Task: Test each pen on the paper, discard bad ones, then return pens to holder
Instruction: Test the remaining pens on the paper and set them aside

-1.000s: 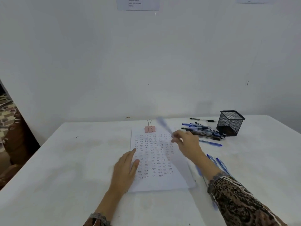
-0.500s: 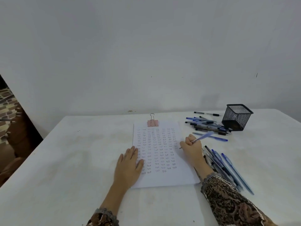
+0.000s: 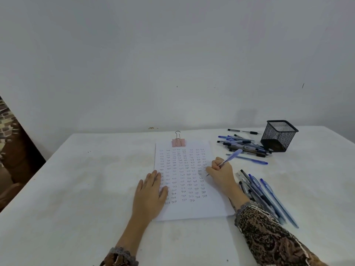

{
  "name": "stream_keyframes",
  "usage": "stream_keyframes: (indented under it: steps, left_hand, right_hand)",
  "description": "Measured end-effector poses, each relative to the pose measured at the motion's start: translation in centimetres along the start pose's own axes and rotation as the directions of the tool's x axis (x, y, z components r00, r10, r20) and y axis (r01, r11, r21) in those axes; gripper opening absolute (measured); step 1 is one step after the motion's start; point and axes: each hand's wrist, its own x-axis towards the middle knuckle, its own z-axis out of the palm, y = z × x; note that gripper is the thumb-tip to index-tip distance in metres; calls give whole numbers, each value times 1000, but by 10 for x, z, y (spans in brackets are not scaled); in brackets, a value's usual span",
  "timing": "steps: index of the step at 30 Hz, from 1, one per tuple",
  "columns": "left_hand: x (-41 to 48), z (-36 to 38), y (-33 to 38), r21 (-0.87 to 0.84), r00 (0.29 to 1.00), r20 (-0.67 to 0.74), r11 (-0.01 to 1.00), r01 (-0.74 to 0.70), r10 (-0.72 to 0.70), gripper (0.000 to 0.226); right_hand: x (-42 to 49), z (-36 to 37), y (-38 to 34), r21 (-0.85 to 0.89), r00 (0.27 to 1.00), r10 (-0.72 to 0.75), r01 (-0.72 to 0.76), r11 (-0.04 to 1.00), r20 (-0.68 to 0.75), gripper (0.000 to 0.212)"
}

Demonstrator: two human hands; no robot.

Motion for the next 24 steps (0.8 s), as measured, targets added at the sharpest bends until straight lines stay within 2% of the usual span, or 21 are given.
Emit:
stream_keyframes:
  steps: [5, 19, 24]
  left_hand:
    - [0, 0, 0, 9, 1000, -6, 1000, 2, -2, 97]
    - [0, -1, 1, 8, 1000, 4, 1000, 7, -7, 97]
    - [0, -1, 0, 17, 1000, 11, 1000, 8, -8, 97]
  right_hand:
    - [1, 0, -2, -12, 999, 3, -3, 1000, 33, 50]
    - [-1, -2, -2, 4, 999, 20, -20, 1000, -44, 50]
    - [-3, 0, -4, 1, 1000, 1, -1, 1000, -7, 51]
